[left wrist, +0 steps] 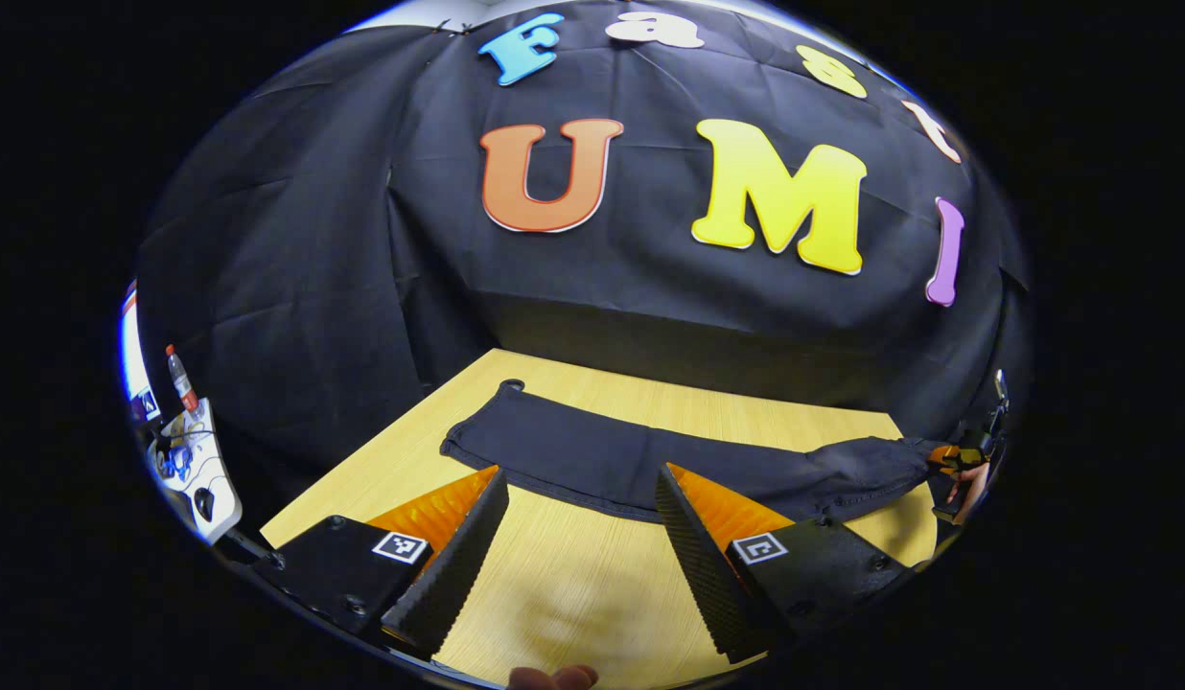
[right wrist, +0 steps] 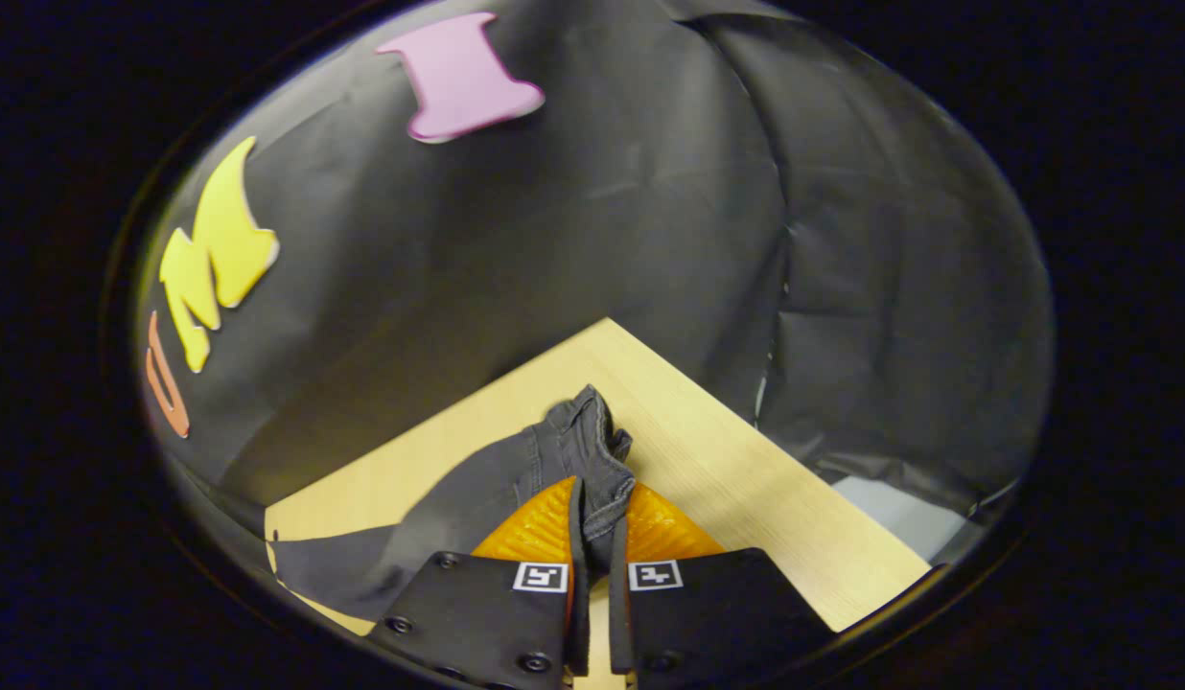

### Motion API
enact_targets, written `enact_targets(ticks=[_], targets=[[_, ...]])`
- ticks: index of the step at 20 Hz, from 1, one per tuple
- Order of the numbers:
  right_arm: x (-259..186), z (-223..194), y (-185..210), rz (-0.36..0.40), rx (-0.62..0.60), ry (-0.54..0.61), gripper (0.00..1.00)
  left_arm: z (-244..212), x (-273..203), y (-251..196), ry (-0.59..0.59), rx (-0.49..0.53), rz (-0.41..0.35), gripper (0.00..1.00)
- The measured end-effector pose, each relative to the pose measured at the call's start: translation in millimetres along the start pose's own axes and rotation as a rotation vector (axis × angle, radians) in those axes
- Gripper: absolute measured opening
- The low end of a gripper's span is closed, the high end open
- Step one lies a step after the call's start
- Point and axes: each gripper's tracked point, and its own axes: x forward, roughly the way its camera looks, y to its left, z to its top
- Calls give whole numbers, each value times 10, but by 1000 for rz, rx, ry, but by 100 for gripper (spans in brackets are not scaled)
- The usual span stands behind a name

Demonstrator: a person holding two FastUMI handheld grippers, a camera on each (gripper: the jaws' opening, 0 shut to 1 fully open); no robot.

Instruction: Grasp the waist and the cuffs of the jeans and fold them to make the two legs overlap; first hold the waist and fold one-third of the jeans toward the cuffs, then hold the cuffs and fold the remaining one-third in the same direction to finish folding.

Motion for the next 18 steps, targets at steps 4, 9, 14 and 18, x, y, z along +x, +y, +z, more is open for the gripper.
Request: enact_targets(ticks=[4, 9, 14, 18], targets=[[-587, 297, 910, 130, -218, -117, 8, -83, -102, 322, -9, -62, 46, 99], [-997, -153, 2708, 396, -559, -149, 8, -146, -325, 748, -14, -116, 104, 99], [-758, -1193, 3815, 507, -685, -79, 4, -78, -608, 1273, -26, -205, 196, 99], [-483, -1983, 4119, 463, -771, -64, 8, -113, -805, 1728, -32, -249, 286, 99]])
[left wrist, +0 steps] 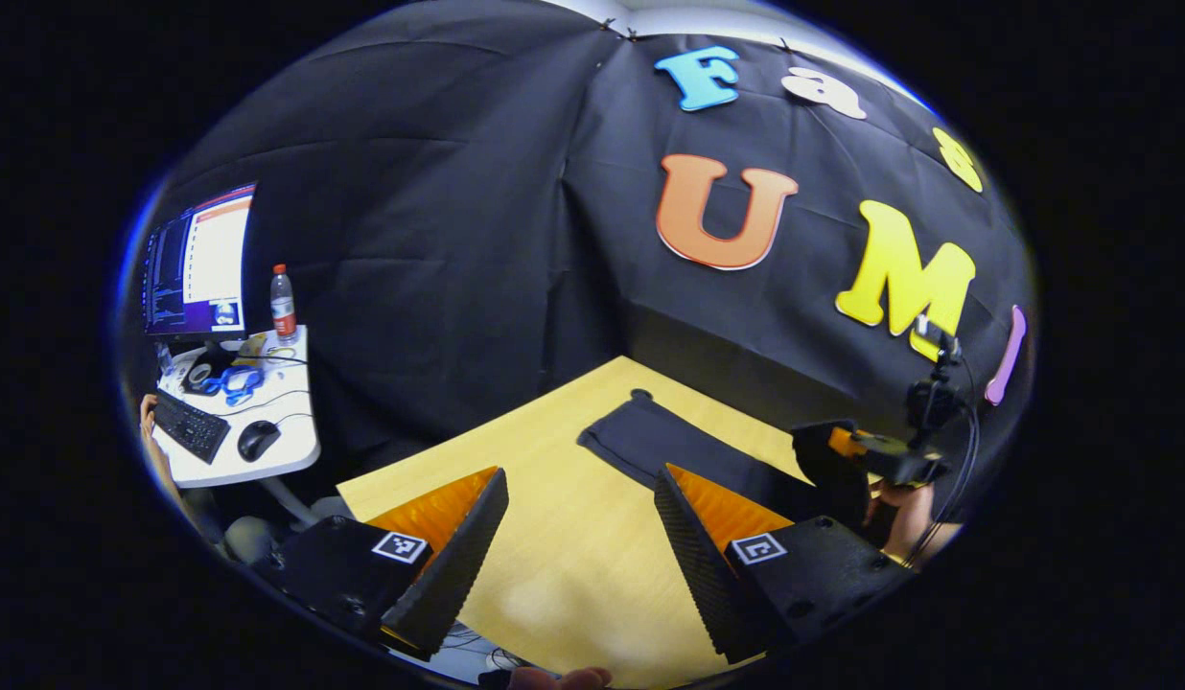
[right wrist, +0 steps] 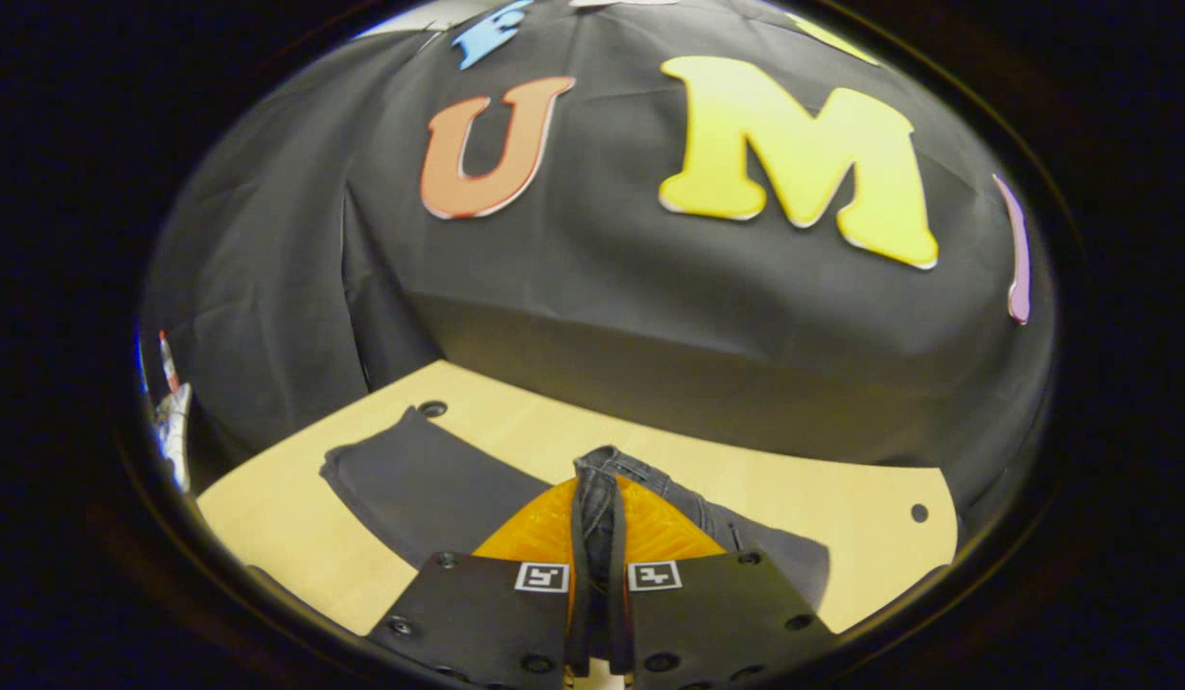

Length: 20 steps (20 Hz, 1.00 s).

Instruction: Grasp the waist and the cuffs of the jeans and fold them to make the two legs overlap; first hold the waist and fold one-third of the jeans toward the cuffs, then hold the cuffs and fold the remaining one-third in the same direction to finish folding.

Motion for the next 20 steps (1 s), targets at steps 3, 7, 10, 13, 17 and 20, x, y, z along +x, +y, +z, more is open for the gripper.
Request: enact_targets(ticks=[3, 7, 10, 13, 17, 20], targets=[[327, -468, 327, -4, -80, 86, 8, -46, -41, 270, 16, -17, 50, 99], [348, -958, 646, 70, -147, 171, 14, -91, 97, 383, 53, -27, 50, 99], [227, -899, 798, 131, -152, 158, 53, -61, 234, 329, 58, -23, 21, 99], [-113, -591, 711, 147, -97, 109, 77, -6, 396, 219, 59, -23, -25, 99], [-762, -208, 437, 152, -43, 76, 92, 2, 805, 33, 94, -60, -81, 99], [-1337, -11, 203, 177, -15, 63, 92, -152, 1337, -203, 220, -217, -155, 99]])
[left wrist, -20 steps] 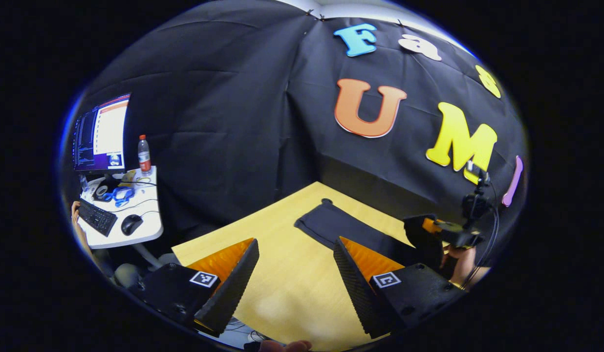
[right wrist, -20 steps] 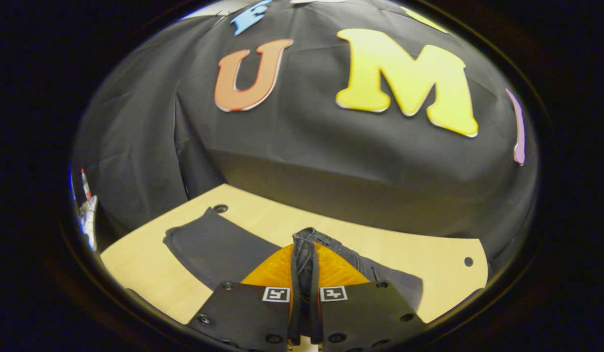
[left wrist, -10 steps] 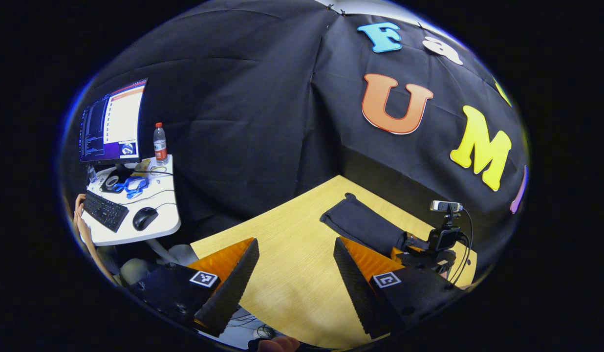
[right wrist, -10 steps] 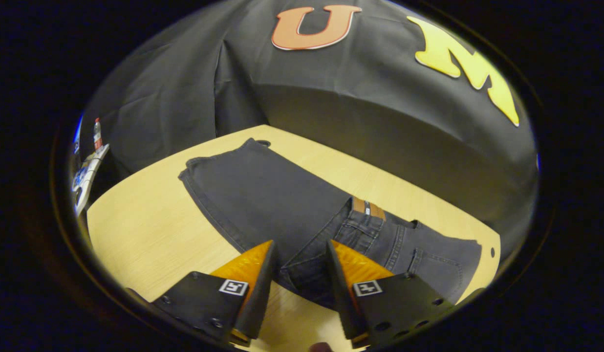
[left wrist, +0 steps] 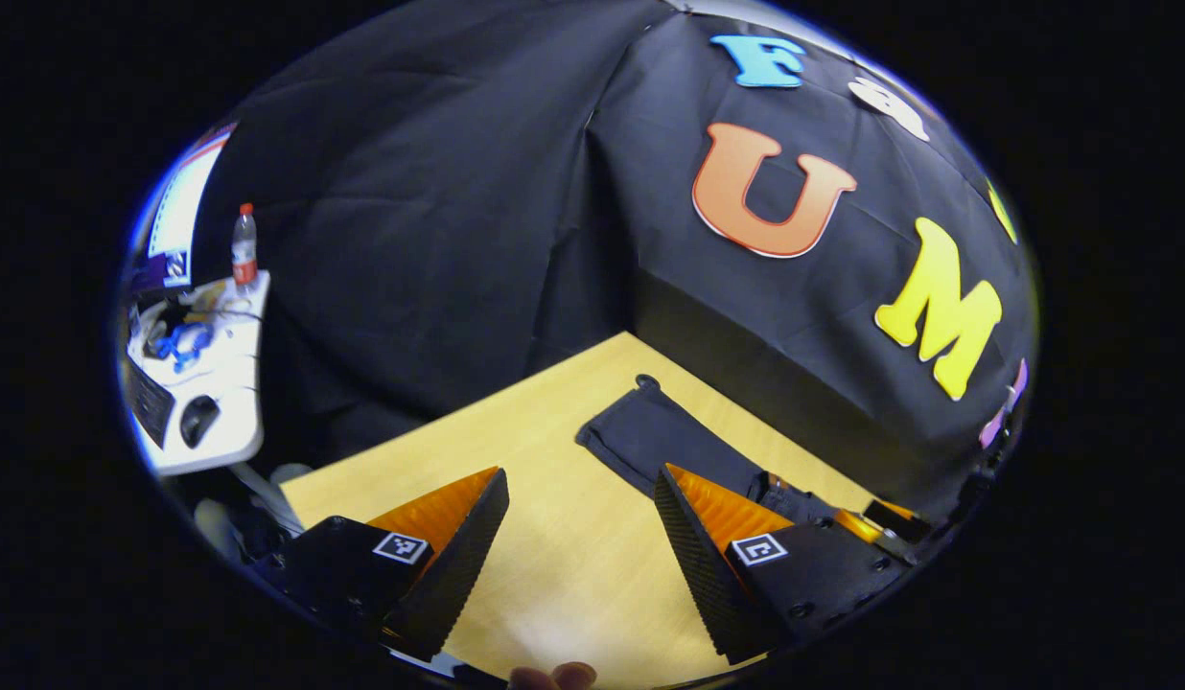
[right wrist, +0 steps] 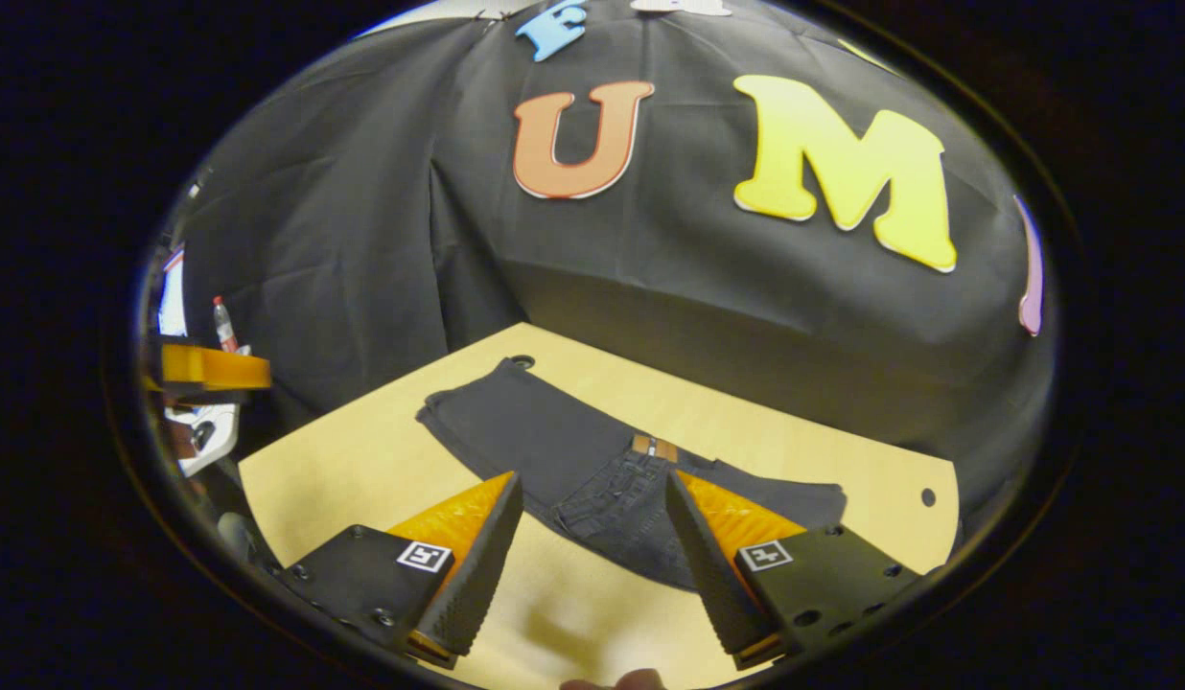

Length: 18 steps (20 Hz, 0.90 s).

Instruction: Grasp the waist and the cuffs of the jeans and fold them to make the two legs overlap; first hold the waist and fold one-third of the jeans toward the cuffs, then hold the cuffs and fold the remaining one-third in the same direction to finish folding.

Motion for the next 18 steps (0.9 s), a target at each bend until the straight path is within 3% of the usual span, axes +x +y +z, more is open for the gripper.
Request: enact_targets(ticks=[3, 8, 12, 15, 18], targets=[[-550, 22, -245, -7, 31, 8, 92, -136, 617, -221, 139, -242, -77, 98], [-1094, -210, -845, -101, 118, 49, 92, -398, 1427, 79, 333, -478, 25, 99], [-1240, -457, -1221, -167, 241, 105, 94, -458, 1801, 172, 386, -545, 118, 99], [-1265, -581, -1454, -198, 382, 129, 94, -396, 1995, 198, 389, -591, 141, 99], [-1254, -655, -1640, -227, 432, 147, 95, -336, 2136, 234, 389, -570, 165, 99]])
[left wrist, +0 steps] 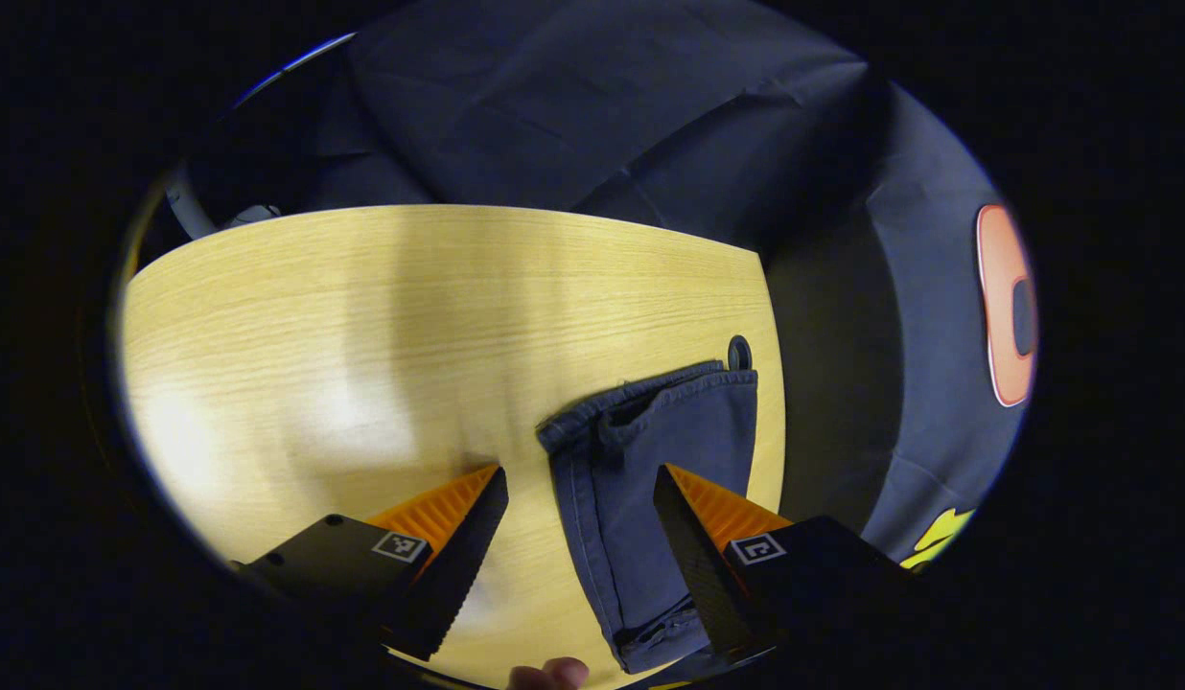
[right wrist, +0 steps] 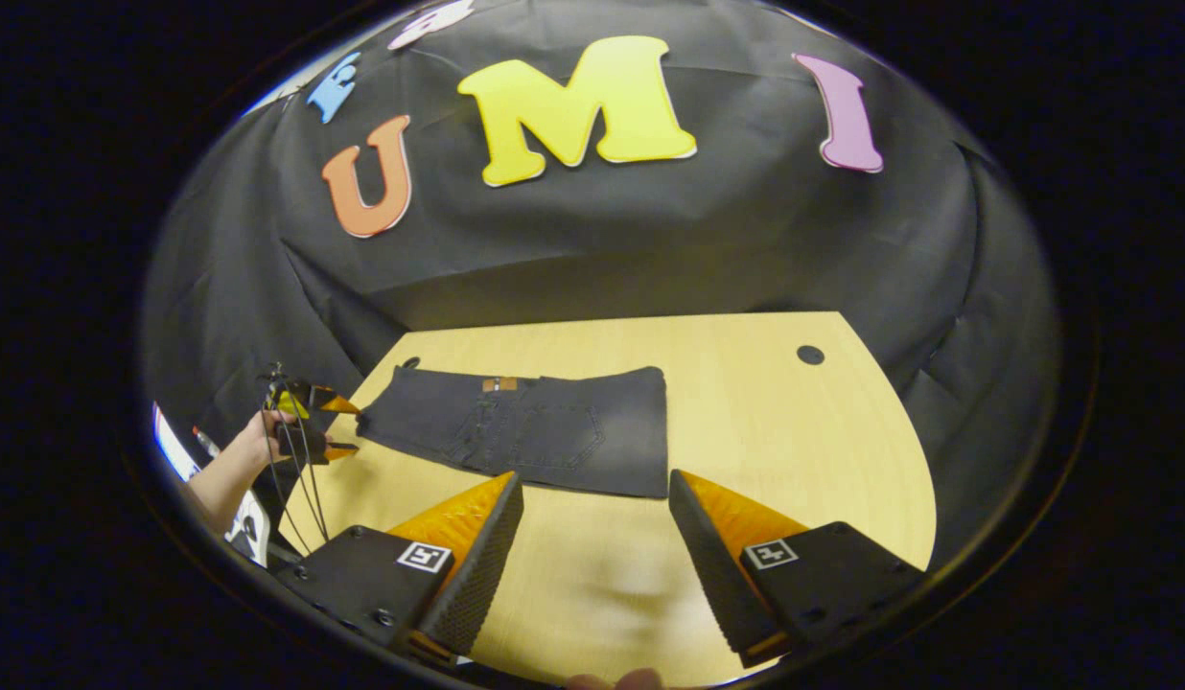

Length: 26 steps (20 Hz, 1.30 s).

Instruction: Grasp the waist and the cuffs of the jeans and fold them to make the two legs overlap; first hold the waist and fold one-third of the jeans toward the cuffs, then hold the cuffs and fold the remaining one-third in the same direction to finish folding.

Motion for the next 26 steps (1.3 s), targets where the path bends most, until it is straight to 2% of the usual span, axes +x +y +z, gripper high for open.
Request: enact_targets(ticks=[2, 3, 4, 5, 10, 11, 12, 13, 14, 16, 17, 19, 22, 26], targets=[[38, 2, -89, -16, 6, 6, 98, 49, 88, -82, -5, 8, 6, 99], [52, -4, -112, -20, 7, 9, 92, 66, 115, -96, -9, 17, 15, 99], [74, 1, -128, -22, 1, 9, 92, 77, 109, -92, -10, 25, 33, 99], [94, -10, -137, -24, -6, 9, 98, 86, 107, -113, -13, 36, 48, 100], [188, -105, -183, -29, 13, 25, 97, 60, 178, -124, -4, 144, 131, 97], [194, -141, -213, -34, 31, 32, 97, 74, 203, -108, -8, 150, 146, 88], [192, -167, -256, -42, 52, 36, 97, 65, 237, -125, -10, 159, 142, 71], [192, -189, -306, -52, 68, 37, 98, 69, 258, -143, -14, 158, 142, 72], [186, -212, -352, -62, 79, 40, 98, 53, 284, -171, -7, 152, 126, 66], [166, -257, -411, -83, 87, 40, 97, 45, 338, -200, 0, 135, 94, 51], [147, -273, -444, -94, 81, 36, 97, 75, 353, -236, -13, 119, 70, 37], [80, -306, -426, -102, 84, 25, 97, 53, 380, -261, -11, 90, 35, 26], [-38, -367, -373, -107, 60, 12, 98, 27, 347, -290, -29, 86, -6, 17], [-240, -368, -328, -129, 9, -42, 98, -10, 110, -572, -104, 180, -75, 10]])
